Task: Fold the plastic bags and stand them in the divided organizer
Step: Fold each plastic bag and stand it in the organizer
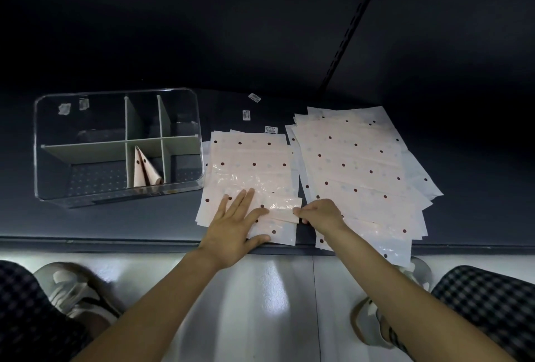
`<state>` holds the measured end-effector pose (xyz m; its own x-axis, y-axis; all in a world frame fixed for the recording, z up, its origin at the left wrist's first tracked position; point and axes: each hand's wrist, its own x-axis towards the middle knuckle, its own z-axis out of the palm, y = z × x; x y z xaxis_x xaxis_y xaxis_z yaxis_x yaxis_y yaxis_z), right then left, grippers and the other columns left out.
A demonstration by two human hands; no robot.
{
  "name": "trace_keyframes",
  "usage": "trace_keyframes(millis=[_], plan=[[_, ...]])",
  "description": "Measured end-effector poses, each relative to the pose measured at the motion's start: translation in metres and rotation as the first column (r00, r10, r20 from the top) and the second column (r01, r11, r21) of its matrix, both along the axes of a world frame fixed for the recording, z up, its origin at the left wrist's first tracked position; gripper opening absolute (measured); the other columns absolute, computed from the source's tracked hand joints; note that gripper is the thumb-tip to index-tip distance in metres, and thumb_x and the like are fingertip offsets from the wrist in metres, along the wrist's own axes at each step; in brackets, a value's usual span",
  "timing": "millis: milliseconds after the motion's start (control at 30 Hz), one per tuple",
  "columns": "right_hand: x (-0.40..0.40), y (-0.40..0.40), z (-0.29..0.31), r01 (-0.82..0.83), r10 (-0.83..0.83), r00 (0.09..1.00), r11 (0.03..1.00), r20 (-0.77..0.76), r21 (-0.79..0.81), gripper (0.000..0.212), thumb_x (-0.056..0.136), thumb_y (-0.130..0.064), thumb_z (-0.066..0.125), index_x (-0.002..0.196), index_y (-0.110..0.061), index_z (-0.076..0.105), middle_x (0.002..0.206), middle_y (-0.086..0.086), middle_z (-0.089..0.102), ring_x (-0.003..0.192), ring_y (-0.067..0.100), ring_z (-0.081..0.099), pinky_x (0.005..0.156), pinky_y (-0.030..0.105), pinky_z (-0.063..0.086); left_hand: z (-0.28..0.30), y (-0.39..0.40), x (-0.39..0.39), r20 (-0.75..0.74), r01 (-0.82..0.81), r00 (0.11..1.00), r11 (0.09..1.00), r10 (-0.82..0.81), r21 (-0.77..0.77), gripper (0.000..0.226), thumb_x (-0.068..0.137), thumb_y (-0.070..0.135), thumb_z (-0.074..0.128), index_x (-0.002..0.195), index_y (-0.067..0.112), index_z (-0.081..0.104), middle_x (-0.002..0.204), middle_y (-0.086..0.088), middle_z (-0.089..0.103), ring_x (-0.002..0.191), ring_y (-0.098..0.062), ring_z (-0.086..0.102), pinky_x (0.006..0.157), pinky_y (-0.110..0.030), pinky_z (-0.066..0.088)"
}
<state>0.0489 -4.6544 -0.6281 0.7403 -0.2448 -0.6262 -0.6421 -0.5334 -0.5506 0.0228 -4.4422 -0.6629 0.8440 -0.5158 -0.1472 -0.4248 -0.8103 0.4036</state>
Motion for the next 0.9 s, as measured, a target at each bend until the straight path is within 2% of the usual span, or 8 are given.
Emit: trace_keyframes(millis=[100,200,267,333,500,567,700,900], plan=[[-0.004,0.003,0.007,0.022,-0.023,1.0,0.998,0.015,0.064,0.025,0.083,-0.022,0.069,0.07,-0.008,0.053,0.075,0.007,0.049,0.069,0.018,0.045,0.066,0.022,0.035,0.007,-0.005,-0.001,0.078,-0.058,0.995,0.998,0.057,0.009,0.052,0.087,0.06,0.048,0.129,0.029,0.051,0.156,-0.005,0.02,0.145,-0.026,0.01,0.118,-0.044,-0.001],[-0.011,0.014,0.018,0.152,-0.138,0.988,0.959,-0.075,0.24,0.025,0.082,-0.018,0.068,0.064,-0.012,0.053,0.062,0.002,0.045,0.049,0.013,0.034,0.045,0.02,0.027,0.013,-0.012,-0.004,0.24,-0.109,0.964,0.994,0.111,-0.022,0.041,0.068,0.048,0.078,0.096,0.018,0.071,0.119,-0.007,0.062,0.111,-0.031,0.058,0.098,-0.042,0.041],[-0.02,0.023,0.023,0.196,-0.156,0.978,0.905,-0.136,0.377,0.024,0.083,-0.016,0.067,0.063,-0.014,0.053,0.057,0.0,0.047,0.045,0.009,0.034,0.042,0.019,0.024,0.013,-0.015,-0.008,0.304,-0.141,0.94,0.987,0.156,-0.072,0.034,0.061,0.038,0.085,0.083,0.015,0.071,0.098,-0.003,0.067,0.087,-0.026,0.064,0.083,-0.033,0.041],[-0.03,0.029,0.025,0.049,-0.009,0.995,0.904,-0.095,0.425,0.024,0.084,-0.02,0.067,0.065,-0.016,0.054,0.058,-0.002,0.053,0.047,0.007,0.04,0.044,0.018,0.03,0.011,-0.013,-0.013,0.329,-0.16,0.924,0.979,0.194,-0.126,0.026,0.058,0.02,0.087,0.077,0.014,0.069,0.084,0.0,0.067,0.073,-0.024,0.063,0.073,-0.029,0.034],[-0.031,0.013,0.027,-0.606,0.596,0.788,0.795,0.152,0.027,0.037,0.067,-0.036,0.082,0.075,-0.031,0.046,0.079,-0.018,0.051,0.068,-0.004,0.045,0.059,0.011,0.035,0.003,0.006,-0.022,0.268,-0.202,0.923,0.942,0.275,-0.27,0.03,0.059,-0.003,0.083,0.083,0.012,0.073,0.08,0.0,0.07,0.073,-0.022,0.067,0.074,-0.025,0.035],[-0.025,0.008,0.022,-0.666,0.68,0.696,0.732,0.231,-0.147,0.043,0.066,-0.033,0.083,0.091,-0.03,0.047,0.095,-0.019,0.045,0.086,0.001,0.041,0.069,0.01,0.034,0.004,0.011,-0.026,0.232,-0.207,0.931,0.93,0.282,-0.303,0.033,0.059,-0.006,0.082,0.086,0.011,0.073,0.083,-0.001,0.071,0.076,-0.021,0.068,0.075,-0.024,0.036],[-0.017,0.023,0.001,-0.732,0.73,0.584,0.663,0.355,-0.158,0.053,0.073,-0.022,0.078,0.121,-0.027,0.056,0.118,-0.016,0.049,0.106,0.005,0.037,0.09,0.017,0.036,0.004,0.013,-0.033,0.14,-0.253,0.937,0.898,0.32,-0.36,0.033,0.062,-0.007,0.08,0.089,0.011,0.074,0.086,0.001,0.072,0.081,-0.018,0.069,0.076,-0.021,0.037],[-0.013,0.038,-0.021,-0.662,0.667,0.625,0.728,0.405,-0.177,0.014,0.085,-0.013,0.065,0.096,-0.017,0.073,0.092,-0.006,0.059,0.087,0.008,0.041,0.074,0.018,0.036,0.001,0.013,-0.031,0.098,-0.351,0.909,0.871,0.405,-0.343,0.006,0.075,0.013,0.077,0.079,0.014,0.073,0.088,0.007,0.068,0.085,-0.021,0.057,0.073,-0.026,0.043]])
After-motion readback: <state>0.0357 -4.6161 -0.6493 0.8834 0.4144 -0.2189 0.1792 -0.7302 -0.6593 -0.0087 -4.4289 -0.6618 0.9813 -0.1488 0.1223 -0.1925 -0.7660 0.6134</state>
